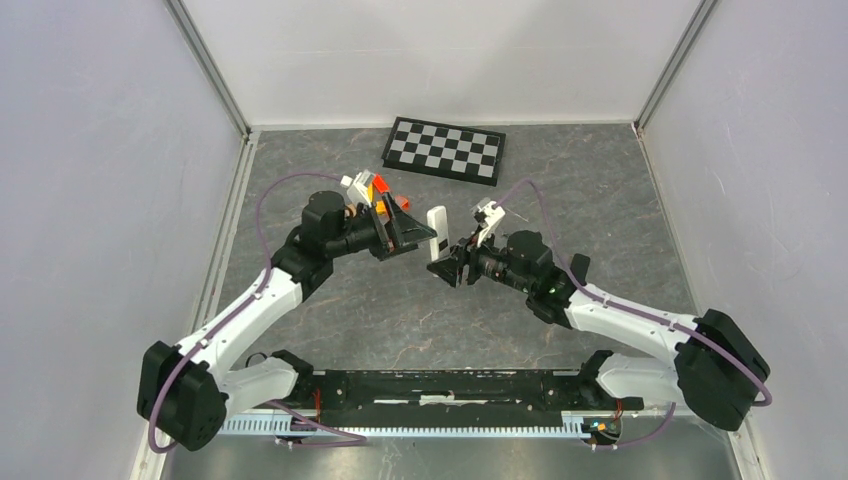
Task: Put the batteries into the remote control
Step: Adjust the remote control.
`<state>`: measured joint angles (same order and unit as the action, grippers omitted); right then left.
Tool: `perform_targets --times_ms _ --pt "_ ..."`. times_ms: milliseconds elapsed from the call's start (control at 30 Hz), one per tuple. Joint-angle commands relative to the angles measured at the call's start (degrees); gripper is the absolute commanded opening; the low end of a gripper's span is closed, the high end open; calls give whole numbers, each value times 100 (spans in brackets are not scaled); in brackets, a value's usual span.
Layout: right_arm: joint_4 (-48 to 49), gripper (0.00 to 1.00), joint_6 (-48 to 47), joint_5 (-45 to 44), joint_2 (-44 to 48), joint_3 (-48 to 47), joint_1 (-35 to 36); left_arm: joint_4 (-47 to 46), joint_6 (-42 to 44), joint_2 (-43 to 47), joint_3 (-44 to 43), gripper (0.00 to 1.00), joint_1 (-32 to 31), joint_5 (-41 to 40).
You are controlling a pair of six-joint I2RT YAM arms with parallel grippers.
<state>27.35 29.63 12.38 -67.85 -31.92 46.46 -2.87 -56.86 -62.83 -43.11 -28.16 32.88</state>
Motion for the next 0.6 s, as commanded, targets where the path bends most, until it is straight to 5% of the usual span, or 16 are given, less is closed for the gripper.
perform_targets --times_ms 0,200,567 --pt "-1506 29 -2087 -714 -1 -596 95 1090 1216 -77 -460 100 -14 -320" --pt "-2000 25 -2567 -992 -388 -930 224 1332 1834 -710 -541 100 -13 -352" --pt "-2327 24 -3655 -966 -988 -1296 683 819 1416 -1423 -322 88 -5 69"
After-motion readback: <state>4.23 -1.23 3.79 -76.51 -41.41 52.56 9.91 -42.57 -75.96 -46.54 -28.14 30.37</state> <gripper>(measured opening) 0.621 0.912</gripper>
